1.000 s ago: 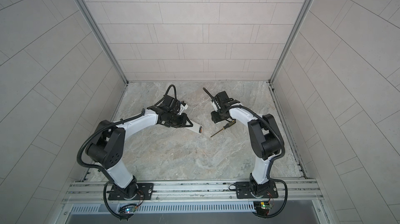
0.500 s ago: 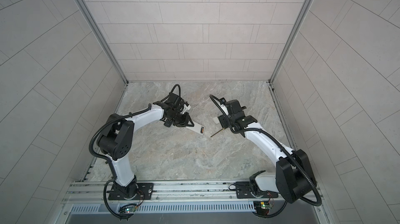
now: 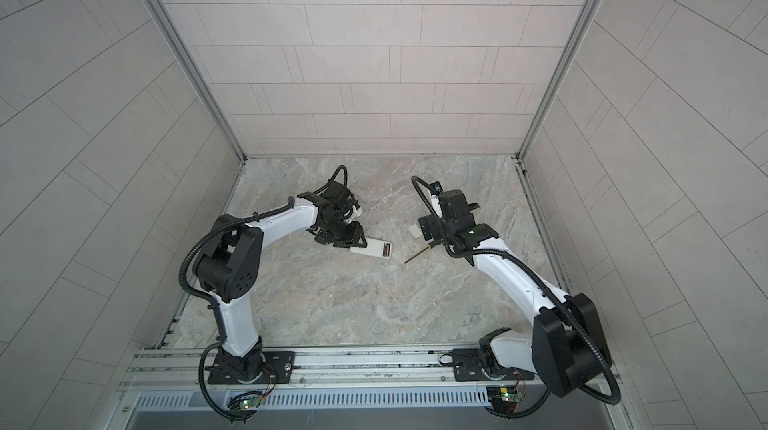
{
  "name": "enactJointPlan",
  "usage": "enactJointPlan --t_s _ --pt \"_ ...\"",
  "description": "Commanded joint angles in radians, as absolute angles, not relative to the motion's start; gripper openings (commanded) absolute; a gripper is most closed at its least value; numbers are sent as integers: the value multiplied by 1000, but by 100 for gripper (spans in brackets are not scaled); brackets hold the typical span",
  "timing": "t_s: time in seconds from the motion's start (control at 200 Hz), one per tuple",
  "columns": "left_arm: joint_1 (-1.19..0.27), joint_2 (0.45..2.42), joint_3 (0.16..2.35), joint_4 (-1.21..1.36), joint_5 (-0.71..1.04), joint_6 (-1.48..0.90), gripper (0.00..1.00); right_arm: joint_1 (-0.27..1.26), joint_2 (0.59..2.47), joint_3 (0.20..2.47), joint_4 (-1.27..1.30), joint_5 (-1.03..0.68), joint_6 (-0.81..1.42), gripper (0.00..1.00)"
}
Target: Unload the batteries from the remote control
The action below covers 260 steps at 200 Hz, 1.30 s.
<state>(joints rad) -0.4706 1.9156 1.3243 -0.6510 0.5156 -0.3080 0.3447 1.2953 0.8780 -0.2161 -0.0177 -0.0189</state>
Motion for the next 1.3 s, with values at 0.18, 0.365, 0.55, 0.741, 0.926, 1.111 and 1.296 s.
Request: enactJointPlan --t_s 0.18,0.365,0.55,0.741,0.926,1.111,1.296 --pt "-468 1941 1359 -703 406 -290 55 408 1359 860 -203 -322 -263 99" --pt "-468 1906 1353 -691 350 -288 58 500 1486 949 -339 -320 -406 96" --pt "-463 1764 1294 -650 257 -298 61 547 1606 1046 -377 -339 -480 96" --pt "-422 1603 1191 -618 194 -353 67 605 1768 1200 -497 -345 -570 96" --pt "-331 1464 1066 -571 184 -456 69 621 1878 1298 -537 -359 -586 96" --pt "-287 1339 1010 -578 136 -523 78 627 1936 1356 -570 -367 -571 96" --pt "-287 1275 984 -573 103 -584 80 632 1979 1412 -643 -372 -531 93"
